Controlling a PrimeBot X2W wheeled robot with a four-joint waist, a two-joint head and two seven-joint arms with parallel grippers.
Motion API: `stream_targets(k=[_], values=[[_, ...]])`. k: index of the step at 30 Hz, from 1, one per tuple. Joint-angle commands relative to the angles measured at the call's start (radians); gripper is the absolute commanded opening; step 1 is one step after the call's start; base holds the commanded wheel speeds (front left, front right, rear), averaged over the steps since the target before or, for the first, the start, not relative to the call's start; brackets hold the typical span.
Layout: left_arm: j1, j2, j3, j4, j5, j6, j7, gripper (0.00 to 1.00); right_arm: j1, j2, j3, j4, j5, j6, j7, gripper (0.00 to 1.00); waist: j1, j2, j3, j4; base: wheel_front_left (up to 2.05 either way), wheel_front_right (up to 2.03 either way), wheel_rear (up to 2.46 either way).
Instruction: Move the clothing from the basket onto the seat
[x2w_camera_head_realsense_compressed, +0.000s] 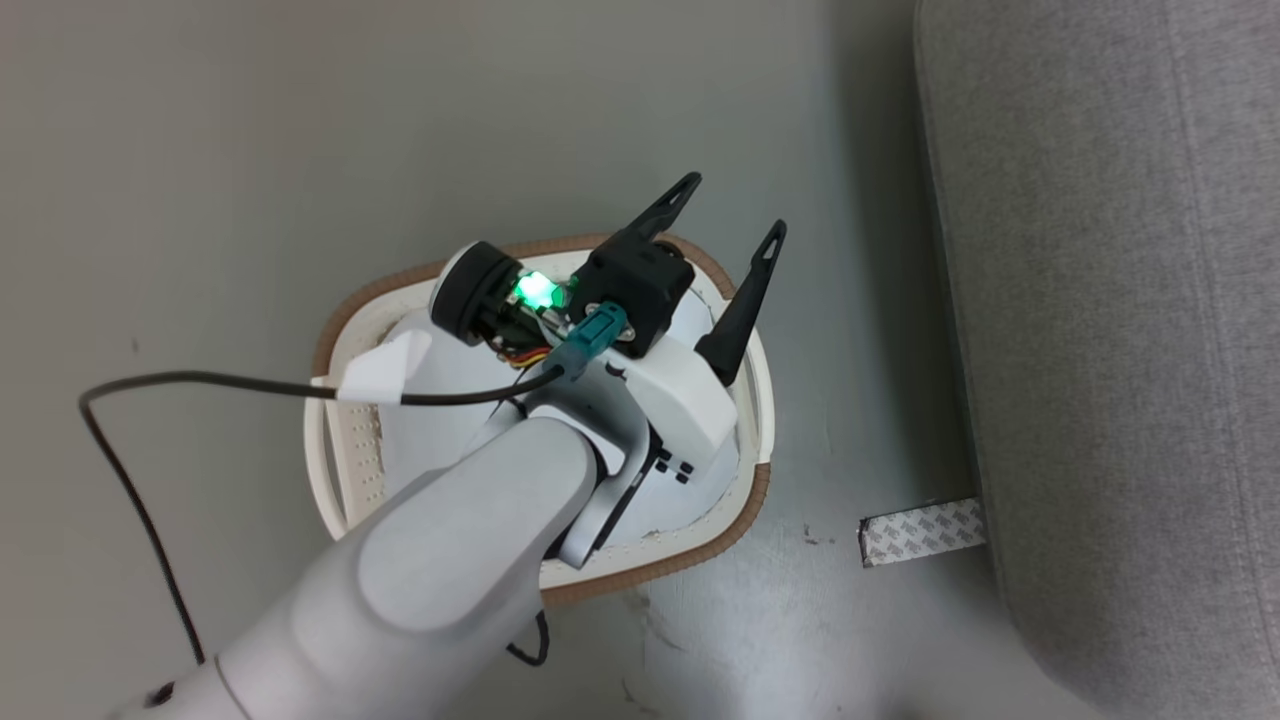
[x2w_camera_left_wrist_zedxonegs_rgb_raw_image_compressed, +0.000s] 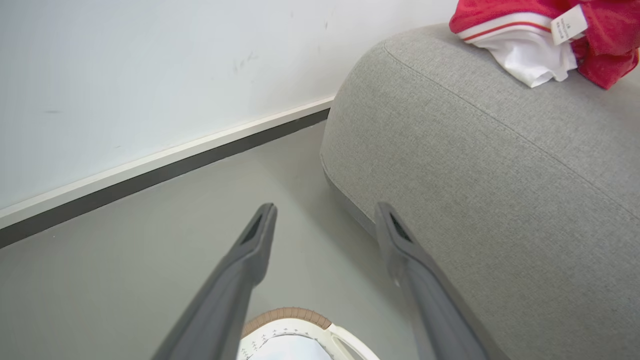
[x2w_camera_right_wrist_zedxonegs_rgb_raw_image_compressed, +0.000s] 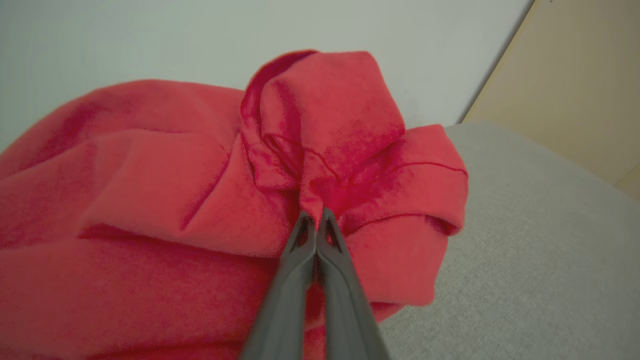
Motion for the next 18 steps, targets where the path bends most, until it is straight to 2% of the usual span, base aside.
stream_targets(k=[1, 3, 4, 5, 11, 18], values=[[0.019, 0.012, 0.002, -0.002, 0.005, 0.005, 0.003, 1.00, 0.026, 0.009, -0.015, 0.033, -0.015, -0.003, -0.014, 0.04, -0.0003, 0.0001, -0.017, -0.006, 0.00, 0.00, 0.00], [0.026, 0.017, 0.004, -0.001, -0.001, 0.009, -0.001, 1.00, 0.041, 0.026, -0.025, 0.063, -0.030, -0.003, -0.026, 0.45, -0.0003, 0.0001, -0.036, -0.010, 0.00, 0.00, 0.00], [0.032, 0.017, 0.006, -0.001, -0.006, 0.012, -0.006, 1.00, 0.045, 0.029, -0.036, 0.070, -0.036, -0.003, -0.033, 0.83, -0.0003, 0.0001, -0.047, -0.011, 0.00, 0.00, 0.00], [0.039, 0.017, 0.008, 0.000, -0.012, 0.015, -0.011, 1.00, 0.052, 0.036, -0.044, 0.073, -0.040, -0.003, -0.038, 1.00, -0.0003, 0.0001, -0.059, -0.013, 0.00, 0.00, 0.00], [0.096, 0.021, 0.031, 0.012, -0.053, 0.021, -0.060, 1.00, 0.113, 0.081, -0.055, 0.015, -0.069, -0.003, -0.045, 1.00, -0.0003, 0.0001, -0.158, -0.022, 0.00, 0.00, 0.00], [0.212, 0.042, 0.099, 0.046, -0.129, 0.033, -0.168, 1.00, 0.306, 0.163, -0.004, -0.242, -0.063, -0.003, -0.045, 1.00, -0.0003, 0.0001, -0.307, -0.016, 0.00, 0.00, 0.00]])
